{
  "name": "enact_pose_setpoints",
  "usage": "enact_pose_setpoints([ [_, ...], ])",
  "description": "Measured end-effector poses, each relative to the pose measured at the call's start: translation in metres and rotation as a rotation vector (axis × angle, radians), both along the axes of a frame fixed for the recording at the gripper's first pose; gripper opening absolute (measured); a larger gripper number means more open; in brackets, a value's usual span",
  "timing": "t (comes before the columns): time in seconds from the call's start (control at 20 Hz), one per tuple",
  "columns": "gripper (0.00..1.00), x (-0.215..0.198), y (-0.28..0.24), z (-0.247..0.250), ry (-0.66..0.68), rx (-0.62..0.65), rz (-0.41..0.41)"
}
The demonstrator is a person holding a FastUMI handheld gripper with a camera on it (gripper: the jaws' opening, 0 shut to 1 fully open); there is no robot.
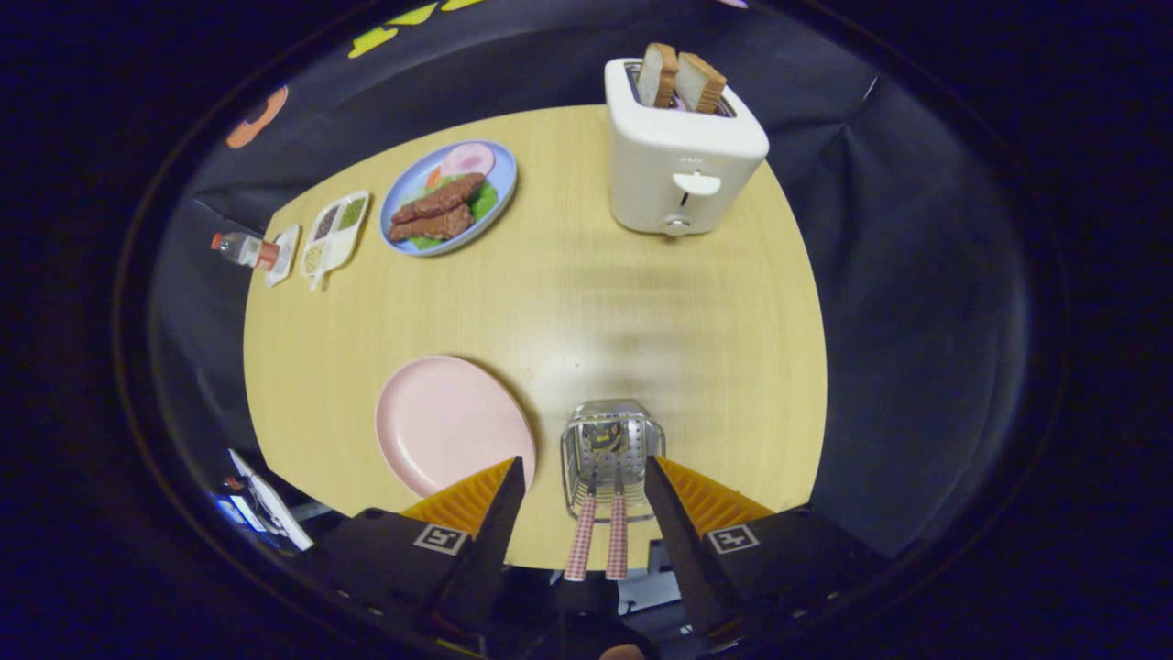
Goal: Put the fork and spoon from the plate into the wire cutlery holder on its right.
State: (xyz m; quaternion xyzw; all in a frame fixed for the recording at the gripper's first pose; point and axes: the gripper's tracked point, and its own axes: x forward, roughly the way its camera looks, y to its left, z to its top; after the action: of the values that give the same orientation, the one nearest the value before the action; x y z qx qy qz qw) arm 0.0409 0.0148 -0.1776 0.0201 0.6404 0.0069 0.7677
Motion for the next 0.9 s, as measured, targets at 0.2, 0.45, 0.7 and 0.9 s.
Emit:
enact_pose_setpoints([
  [0.2,0.89,0.011,0.018,0.001,-0.146,0.072,-0.038],
  [0.45,0.97,0.036,0.031,0.043,-0.471,0.081,0.001],
  [0.7,0.97,0.042,0.059,0.127,-0.838,0.069,0.043],
  [0.9,0.97,0.031,0.069,0.185,-1.088,0.029,0.068],
])
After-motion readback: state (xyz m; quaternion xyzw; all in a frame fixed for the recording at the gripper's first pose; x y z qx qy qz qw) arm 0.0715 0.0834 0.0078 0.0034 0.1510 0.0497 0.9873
